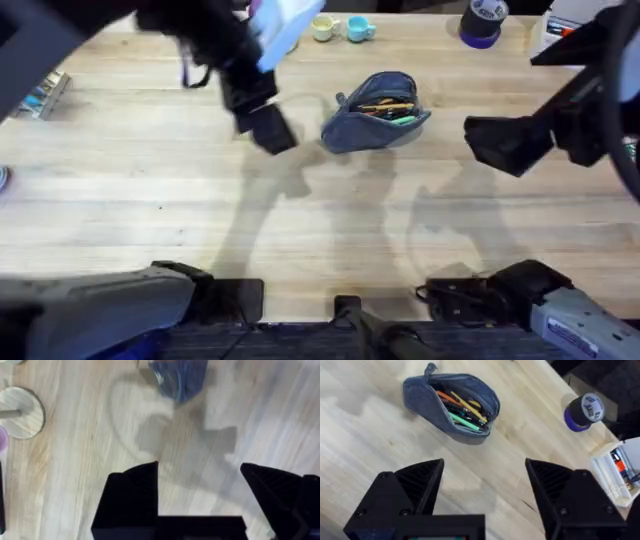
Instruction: Unzip the bag, pick up the pens from the table one at a time and place them inside, then zip the bag closed.
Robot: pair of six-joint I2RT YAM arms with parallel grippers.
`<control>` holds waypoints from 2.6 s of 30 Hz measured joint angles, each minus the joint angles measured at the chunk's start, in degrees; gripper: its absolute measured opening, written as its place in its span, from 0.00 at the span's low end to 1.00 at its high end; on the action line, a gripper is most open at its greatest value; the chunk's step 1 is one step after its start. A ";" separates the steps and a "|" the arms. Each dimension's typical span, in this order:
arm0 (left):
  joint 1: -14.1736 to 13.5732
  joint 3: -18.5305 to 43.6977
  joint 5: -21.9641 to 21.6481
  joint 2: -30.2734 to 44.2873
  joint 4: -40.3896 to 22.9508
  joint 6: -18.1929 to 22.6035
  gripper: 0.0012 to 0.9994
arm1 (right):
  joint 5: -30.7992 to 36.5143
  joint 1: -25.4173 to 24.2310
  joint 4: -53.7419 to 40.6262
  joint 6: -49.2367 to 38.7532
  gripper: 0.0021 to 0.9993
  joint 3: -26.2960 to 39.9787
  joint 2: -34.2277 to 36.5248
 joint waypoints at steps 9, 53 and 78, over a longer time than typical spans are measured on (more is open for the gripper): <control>13.97 -12.07 10.77 -5.96 6.71 14.56 0.99 | -2.55 0.00 1.89 0.01 1.00 -0.02 1.78; 28.17 -19.66 43.13 13.42 18.29 31.64 0.99 | -16.84 5.69 19.65 35.40 1.00 -0.04 16.79; 28.17 -19.66 43.13 13.42 18.23 31.63 0.99 | -17.03 9.22 24.83 42.06 1.00 -0.04 29.08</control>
